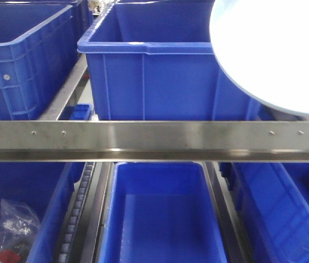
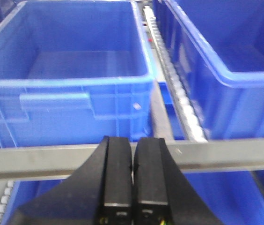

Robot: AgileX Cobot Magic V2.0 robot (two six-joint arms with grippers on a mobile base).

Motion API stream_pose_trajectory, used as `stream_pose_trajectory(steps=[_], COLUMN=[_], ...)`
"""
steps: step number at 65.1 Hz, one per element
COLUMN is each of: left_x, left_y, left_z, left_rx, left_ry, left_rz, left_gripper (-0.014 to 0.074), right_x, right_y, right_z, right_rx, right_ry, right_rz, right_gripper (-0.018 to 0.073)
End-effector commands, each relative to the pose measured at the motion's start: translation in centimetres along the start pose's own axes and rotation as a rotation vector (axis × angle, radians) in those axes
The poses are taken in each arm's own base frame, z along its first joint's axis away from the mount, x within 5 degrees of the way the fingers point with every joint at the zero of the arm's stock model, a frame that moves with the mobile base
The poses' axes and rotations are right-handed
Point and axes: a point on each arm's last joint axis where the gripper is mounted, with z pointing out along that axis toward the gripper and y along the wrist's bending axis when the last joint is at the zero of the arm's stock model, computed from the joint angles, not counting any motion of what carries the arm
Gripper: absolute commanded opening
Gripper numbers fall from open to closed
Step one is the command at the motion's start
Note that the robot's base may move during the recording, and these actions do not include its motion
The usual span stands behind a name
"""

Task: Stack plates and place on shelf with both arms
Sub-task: 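Carry the plate stack in the right gripper up to the blue-bin shelf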

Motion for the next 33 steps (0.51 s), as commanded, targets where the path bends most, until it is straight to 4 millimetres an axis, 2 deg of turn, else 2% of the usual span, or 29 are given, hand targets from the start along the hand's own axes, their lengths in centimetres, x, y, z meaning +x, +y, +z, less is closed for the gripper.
stream_pose_trajectory(steps=[1,33], left_x=[-1.73,-1.73], left_y=[0.06,0.06], left_z=[-0.13,-0.13], left_rx=[-0.005,-0.005], left_ry=[-0.110,-0.110], left_rz=[-0.006,-0.006], left_gripper=[0.0083,0.0083], right_x=[-2.00,-2.00], right_y=[0.16,0.16], right_z=[-0.13,-0.13], right_rx=[0.002,0.002], right_ry=[-0.131,-0.131], right_rz=[-0.004,-0.004], right_gripper=[0.0049,0.0049])
